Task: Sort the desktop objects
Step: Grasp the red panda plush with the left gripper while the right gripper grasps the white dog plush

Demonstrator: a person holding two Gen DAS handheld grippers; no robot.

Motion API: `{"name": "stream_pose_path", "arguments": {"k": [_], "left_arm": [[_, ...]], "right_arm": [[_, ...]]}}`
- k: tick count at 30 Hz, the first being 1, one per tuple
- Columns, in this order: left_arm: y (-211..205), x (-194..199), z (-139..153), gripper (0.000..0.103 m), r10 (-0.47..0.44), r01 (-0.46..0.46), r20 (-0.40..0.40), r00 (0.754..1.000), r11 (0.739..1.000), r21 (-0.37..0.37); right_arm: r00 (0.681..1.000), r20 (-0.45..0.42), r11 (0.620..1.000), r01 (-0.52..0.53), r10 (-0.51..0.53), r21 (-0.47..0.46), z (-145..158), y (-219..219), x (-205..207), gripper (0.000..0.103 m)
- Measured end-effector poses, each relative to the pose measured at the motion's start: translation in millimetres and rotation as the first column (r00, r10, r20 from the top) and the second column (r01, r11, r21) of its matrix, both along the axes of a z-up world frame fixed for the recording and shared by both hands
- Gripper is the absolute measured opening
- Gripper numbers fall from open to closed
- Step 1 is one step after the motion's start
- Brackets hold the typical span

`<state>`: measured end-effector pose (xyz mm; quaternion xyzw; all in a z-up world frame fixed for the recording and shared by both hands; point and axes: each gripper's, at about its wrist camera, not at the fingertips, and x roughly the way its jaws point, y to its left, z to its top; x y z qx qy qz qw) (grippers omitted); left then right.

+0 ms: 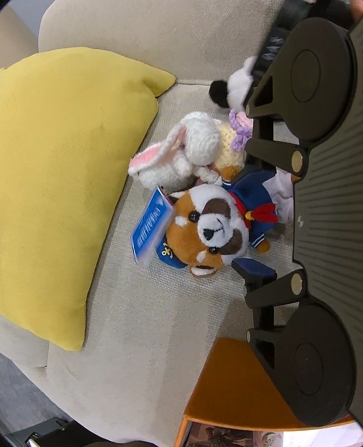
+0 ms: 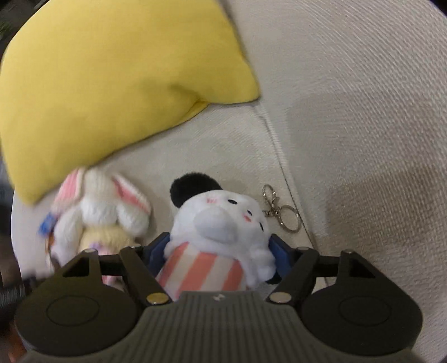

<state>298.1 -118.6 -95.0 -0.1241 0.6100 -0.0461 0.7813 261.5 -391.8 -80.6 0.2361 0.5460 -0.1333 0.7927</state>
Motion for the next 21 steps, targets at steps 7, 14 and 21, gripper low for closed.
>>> {"name": "stream_pose_path", "arguments": {"k": [7, 14, 21], "left_arm": [[3.0, 0.1, -5.7, 0.074, 0.026, -0.026, -0.013, 1.000, 1.000, -0.011], [12.4, -3.9, -13.4, 0.075, 0.093, -0.101, -0.099, 0.991, 0.991, -0.085], [6.3, -6.3, -21.5, 0.076, 0.092, -0.106, -0.128, 0.987, 0.989, -0.100]], "right_arm": [[0.947, -0.005, 0.942, -0.320, 0.321, -0.100, 15.3, 38.5, -23.6, 0.073], [0.875, -0.058, 0.854, -0.482, 0.481, -0.193, 19.1, 67.4, -50.3, 0.077], [0.934, 0.000, 0.933, -0.358, 0.359, -0.021, 31.8, 40.8, -72.7, 0.076]]}}
